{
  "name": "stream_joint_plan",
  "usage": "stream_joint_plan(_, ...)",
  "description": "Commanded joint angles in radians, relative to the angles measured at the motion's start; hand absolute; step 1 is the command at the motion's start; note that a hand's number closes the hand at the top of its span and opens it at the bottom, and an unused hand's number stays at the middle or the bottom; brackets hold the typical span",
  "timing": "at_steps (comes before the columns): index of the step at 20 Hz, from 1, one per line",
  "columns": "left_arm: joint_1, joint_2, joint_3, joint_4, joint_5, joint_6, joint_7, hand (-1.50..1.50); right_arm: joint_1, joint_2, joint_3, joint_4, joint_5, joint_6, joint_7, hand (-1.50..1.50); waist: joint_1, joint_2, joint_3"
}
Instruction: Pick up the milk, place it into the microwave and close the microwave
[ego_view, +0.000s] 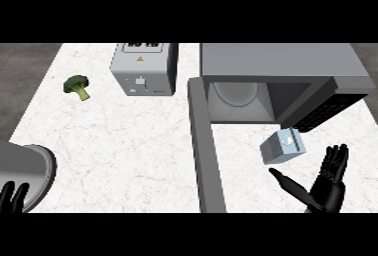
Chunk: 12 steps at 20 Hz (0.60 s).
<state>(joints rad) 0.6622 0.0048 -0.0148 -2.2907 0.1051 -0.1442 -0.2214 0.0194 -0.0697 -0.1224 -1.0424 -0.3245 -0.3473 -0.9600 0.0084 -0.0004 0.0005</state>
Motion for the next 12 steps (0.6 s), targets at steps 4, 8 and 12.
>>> stream_joint_plan(4,-0.012,-0.001,0.015,-0.054,0.017,0.006,0.068,-1.5,-0.099,-0.056,-0.06,0.202,-0.023,0.122,-0.051,-1.5,-0.001,0.0,0.0)
stream_joint_plan(8,0.008,-0.002,-0.001,0.034,0.005,-0.023,-0.028,-1.5,-0.157,-0.045,-0.072,0.364,-0.015,0.194,-0.159,-1.5,0.003,0.001,0.0)
stream_joint_plan(12,0.015,0.008,0.053,0.027,0.041,-0.042,-0.037,-1.5,-0.176,0.019,-0.051,0.395,-0.004,0.201,-0.191,-1.5,0.004,0.001,0.0)
